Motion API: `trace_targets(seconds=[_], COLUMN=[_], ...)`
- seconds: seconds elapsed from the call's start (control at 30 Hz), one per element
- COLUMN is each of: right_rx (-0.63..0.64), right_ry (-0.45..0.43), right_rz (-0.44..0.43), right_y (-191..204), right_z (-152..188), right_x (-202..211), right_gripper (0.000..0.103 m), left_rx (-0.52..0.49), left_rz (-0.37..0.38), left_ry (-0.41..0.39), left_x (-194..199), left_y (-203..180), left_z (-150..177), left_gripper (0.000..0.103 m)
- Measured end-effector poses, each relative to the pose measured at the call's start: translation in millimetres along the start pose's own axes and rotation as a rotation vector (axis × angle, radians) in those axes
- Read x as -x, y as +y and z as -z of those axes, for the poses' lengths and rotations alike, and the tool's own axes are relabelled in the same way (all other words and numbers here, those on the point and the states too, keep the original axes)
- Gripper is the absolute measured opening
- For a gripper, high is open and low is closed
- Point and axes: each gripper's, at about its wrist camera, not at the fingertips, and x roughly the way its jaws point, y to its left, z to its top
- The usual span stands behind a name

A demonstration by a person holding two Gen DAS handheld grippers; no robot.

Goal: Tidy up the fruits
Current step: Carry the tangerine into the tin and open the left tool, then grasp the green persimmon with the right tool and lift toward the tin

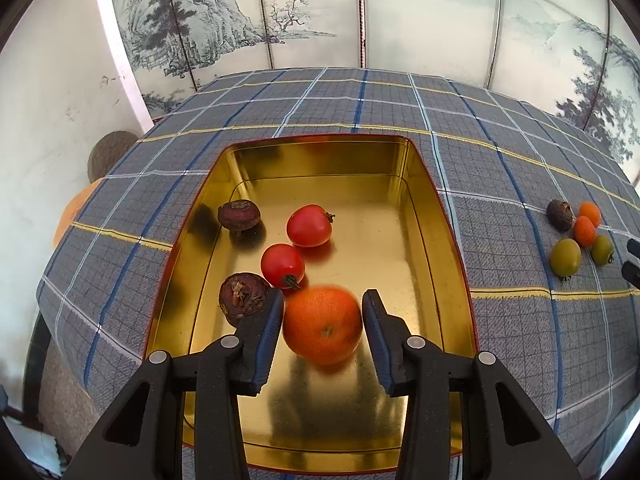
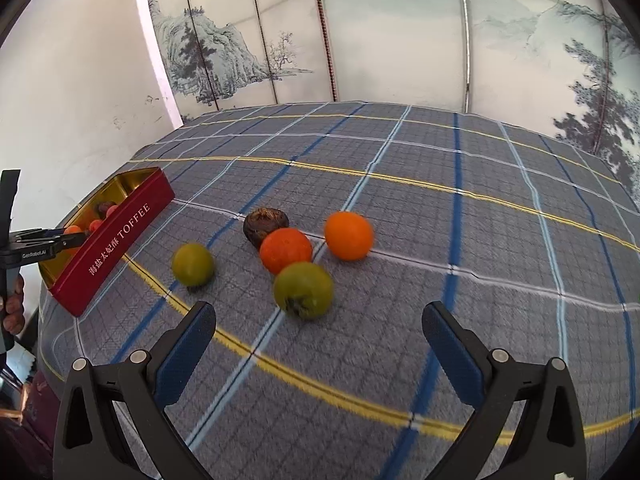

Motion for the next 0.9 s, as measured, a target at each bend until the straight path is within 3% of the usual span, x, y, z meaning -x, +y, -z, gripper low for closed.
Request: trace_targets(seconds=[0.23,0.5,0.57,0.63,0.9], right_rx=[0.034,0.028,0.031,0.019,-0.017], right_ry=[0.041,0.123,0.122,0.121,0.082], right_rz=[-0.015,-0.005,-0.011,-0.032,-0.021], right_y=[3,-1,0,-1,8], right_z=[-6,-8,-8,-7,3], right_x=[-16,-36,-37,-36,-7], right_gripper=[0.094,0.061,0.044,0.037,0.034], left_rx=[-0.005,0.050,0.073,0.083,0.097], left_rz=[-0.021,-0.084,-0.084,-0.087,-0.088], left_ry=[-0.071,-0.095,-0.081,-0.071,-0.068], left_x=[20,36,36,35,41], left_y=[3,30,37,41,50], left_z=[-3,5,10,13,24], left_gripper=[0.066,0.072,0.072,0.072,0.072])
